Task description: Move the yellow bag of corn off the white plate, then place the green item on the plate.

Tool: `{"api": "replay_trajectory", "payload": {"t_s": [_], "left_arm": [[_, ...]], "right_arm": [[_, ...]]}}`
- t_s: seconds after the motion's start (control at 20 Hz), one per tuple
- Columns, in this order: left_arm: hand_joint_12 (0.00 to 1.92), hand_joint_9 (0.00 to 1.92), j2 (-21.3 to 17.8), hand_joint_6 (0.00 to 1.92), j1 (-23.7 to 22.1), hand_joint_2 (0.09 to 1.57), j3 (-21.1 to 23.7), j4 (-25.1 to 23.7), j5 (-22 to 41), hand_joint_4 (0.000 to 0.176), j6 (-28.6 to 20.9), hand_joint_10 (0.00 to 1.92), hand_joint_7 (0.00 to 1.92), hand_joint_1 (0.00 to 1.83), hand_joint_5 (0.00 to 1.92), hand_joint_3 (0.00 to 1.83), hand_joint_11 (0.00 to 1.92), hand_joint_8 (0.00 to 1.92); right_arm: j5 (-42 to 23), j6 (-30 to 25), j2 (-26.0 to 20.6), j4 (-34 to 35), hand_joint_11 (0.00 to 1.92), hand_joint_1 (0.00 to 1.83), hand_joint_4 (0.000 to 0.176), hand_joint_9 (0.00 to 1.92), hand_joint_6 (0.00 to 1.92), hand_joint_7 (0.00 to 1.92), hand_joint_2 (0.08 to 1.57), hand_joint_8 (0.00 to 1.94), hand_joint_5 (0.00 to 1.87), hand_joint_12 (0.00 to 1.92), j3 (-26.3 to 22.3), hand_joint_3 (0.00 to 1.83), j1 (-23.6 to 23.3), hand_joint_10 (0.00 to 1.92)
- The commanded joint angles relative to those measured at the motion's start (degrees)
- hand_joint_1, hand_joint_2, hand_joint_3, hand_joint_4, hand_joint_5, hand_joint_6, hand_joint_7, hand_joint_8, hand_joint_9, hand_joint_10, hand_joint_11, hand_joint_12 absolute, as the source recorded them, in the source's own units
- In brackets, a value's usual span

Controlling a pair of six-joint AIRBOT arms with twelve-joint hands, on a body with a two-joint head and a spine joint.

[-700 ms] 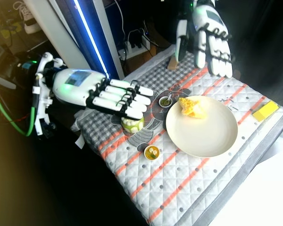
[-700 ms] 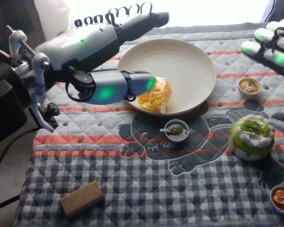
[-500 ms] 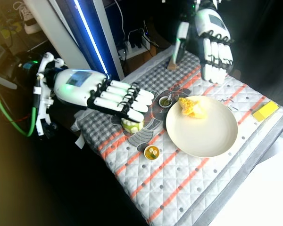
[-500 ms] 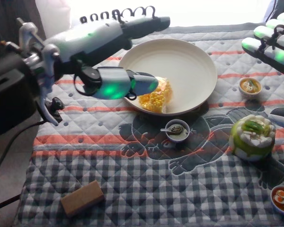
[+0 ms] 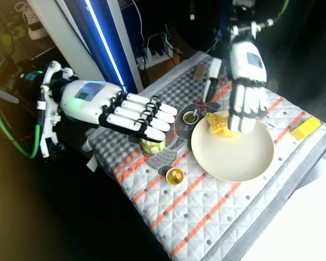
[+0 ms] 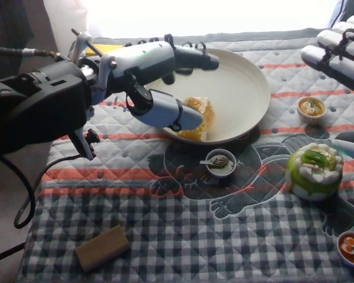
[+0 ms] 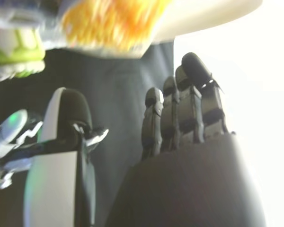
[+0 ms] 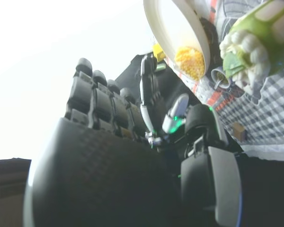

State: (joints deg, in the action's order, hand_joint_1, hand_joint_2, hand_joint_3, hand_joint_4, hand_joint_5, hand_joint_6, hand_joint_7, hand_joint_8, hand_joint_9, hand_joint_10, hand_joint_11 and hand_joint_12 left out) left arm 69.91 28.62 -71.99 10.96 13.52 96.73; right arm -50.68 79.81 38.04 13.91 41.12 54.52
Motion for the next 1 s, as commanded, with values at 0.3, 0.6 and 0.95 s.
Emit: {"api": "replay_trajectory", "payload": {"t_s": [0.3, 0.6, 0.95], "left_arm": [[1.71, 0.21, 3.8, 0.03, -0.3, 1.05, -4.1, 2.0, 1.7, 0.052, -0.2, 1.06, 0.56, 1.19, 0.62, 0.00, 0.09, 0.07], [1.90, 0.11, 6.5, 0.90, -0.2, 1.08, -7.5, 4.2, 0.2, 0.046, -0.2, 1.59, 0.15, 1.23, 0.42, 0.00, 0.13, 1.38], [1.92, 0.23, 8.2, 1.76, -0.2, 1.35, -10.1, 6.4, -0.7, 0.000, -0.2, 1.70, 0.39, 1.10, 0.47, 0.01, 0.36, 1.66]], "right_arm": [[-7.2, -0.2, 0.3, -0.4, 0.00, 0.35, 0.000, 0.00, 0.00, 0.00, 1.32, 0.00, 0.00, 0.31, 0.6, 0.00, -0.8, 0.00], [-7.2, -0.6, 0.4, 0.0, 0.00, 0.41, 0.000, 0.01, 0.00, 0.00, 1.35, 0.00, 0.00, 0.41, 0.8, 0.00, -0.4, 0.00], [-7.2, -0.7, 0.5, 0.2, 0.00, 0.41, 0.000, 0.02, 0.00, 0.00, 1.37, 0.00, 0.00, 0.51, 1.0, 0.00, -0.3, 0.01]]}}
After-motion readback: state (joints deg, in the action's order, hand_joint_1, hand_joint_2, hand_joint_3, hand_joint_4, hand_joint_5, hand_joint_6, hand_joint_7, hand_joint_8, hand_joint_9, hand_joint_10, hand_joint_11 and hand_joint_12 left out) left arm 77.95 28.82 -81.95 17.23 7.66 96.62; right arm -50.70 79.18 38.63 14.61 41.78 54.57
